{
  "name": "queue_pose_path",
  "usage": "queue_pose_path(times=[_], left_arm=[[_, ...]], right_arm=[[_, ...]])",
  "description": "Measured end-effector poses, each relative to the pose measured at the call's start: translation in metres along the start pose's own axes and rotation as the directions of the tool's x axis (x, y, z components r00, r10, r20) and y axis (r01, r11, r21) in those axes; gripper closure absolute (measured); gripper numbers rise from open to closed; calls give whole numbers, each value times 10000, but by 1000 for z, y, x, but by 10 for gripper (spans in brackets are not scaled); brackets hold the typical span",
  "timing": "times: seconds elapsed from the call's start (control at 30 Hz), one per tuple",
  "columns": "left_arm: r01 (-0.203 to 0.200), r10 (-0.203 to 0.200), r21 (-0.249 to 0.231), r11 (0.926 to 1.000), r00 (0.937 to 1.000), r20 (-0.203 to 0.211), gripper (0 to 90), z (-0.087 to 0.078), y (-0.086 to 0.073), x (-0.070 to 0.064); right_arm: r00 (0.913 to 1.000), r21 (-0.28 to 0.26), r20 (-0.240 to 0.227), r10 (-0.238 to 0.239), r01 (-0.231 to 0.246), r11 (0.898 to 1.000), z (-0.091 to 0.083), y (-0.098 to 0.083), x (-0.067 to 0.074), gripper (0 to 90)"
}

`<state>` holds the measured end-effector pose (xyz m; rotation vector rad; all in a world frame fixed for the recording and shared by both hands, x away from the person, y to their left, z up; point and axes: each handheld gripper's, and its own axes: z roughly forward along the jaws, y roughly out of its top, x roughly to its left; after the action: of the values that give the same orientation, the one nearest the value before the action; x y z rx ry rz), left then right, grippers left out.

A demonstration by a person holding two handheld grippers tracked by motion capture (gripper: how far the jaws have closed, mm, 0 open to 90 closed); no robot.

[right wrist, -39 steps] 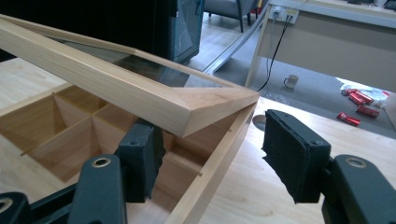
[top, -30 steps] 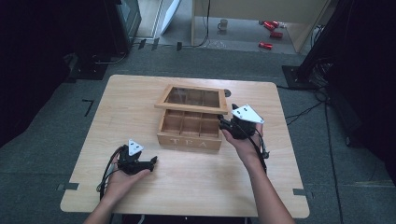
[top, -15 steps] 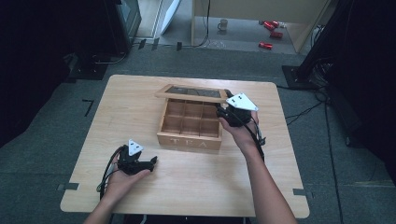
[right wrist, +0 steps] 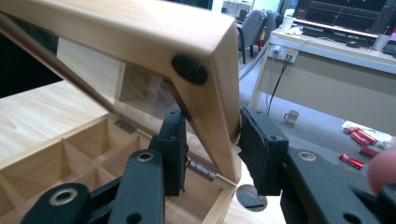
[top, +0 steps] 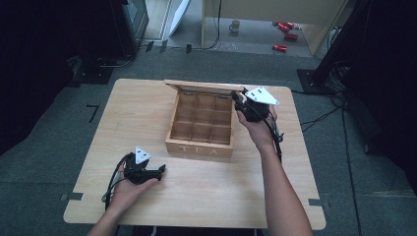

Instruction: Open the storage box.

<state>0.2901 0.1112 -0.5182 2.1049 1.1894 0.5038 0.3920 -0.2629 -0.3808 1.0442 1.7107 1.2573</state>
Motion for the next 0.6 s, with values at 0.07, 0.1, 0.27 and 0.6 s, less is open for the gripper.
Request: queue_pose_path(times=[0.07, 0.1, 0.27, 0.6], left_arm=[[-6, 6, -2, 10000, 10000, 4, 141, 0, 0, 0], [11, -11, -3, 10000, 10000, 7, 141, 0, 0, 0], [11, -11, -3, 10000, 10000, 15, 141, 0, 0, 0], [5, -5, -17, 10000, 10000, 17, 141, 0, 0, 0]], right_arm=[[10000, 68, 56, -5, 5, 10000, 3, 4, -2, 639], [9999, 73, 132, 20, -21, 10000, 5, 6, -3, 643], [9986, 90, 525, -78, 74, 9999, 15, 16, -6, 659], [9973, 57, 654, 338, -342, 9994, 33, 29, -18, 664]])
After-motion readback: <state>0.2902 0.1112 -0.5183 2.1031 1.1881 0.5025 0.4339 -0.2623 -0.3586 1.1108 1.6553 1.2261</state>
